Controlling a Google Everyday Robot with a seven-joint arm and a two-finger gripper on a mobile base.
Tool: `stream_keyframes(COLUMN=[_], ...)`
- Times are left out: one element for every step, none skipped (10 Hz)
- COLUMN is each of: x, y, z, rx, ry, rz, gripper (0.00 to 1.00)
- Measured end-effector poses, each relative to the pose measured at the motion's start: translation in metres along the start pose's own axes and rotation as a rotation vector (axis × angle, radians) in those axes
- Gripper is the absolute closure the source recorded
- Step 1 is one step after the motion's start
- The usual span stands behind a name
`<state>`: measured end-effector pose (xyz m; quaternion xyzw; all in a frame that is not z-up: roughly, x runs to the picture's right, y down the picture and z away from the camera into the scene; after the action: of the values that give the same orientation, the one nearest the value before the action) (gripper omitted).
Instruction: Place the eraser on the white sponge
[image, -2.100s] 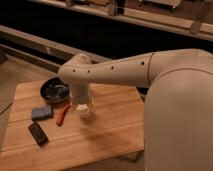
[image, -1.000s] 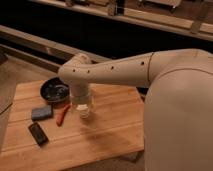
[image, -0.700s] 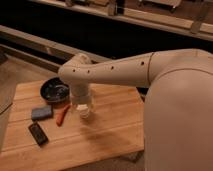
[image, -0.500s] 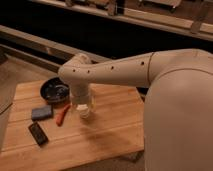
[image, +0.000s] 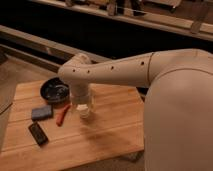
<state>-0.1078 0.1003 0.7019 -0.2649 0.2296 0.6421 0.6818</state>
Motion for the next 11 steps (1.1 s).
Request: stream_keyframes(x=[-0.005, -0.012, -0.02, -0.025, -0.028, -0.029, -0.027, -0.025, -0.022, -0.022, -0.024], y=[0.006, 0.015, 0.023, 0.029, 0.031, 0.035, 0.039, 0.042, 0.049, 0.053, 0.058], z=[-0.005, -0.013, -0.021, -0.028, -0.033, -0.04, -0.045, -0.049, -0.056, -0.059, -0.065], rx=[-0.045, -0.124, -0.194, -0.255, -0.291, -0.326, -0.331, -0.324, -0.29, -0.259, -0.198], ry=[-0.012, -0.028, -0.042, -0.051, -0.054, -0.054, -0.053, -0.055, -0.075, -0.097, -0.149], rz=[-0.008, -0.023, -0.035, -0.047, -0.058, -0.086, -0.119, -0.154, -0.228, -0.272, -0.335], gripper=[0.35, 0.35, 0.35, 0.35, 0.35, 0.35, 0.35, 0.35, 0.35, 0.35, 0.35])
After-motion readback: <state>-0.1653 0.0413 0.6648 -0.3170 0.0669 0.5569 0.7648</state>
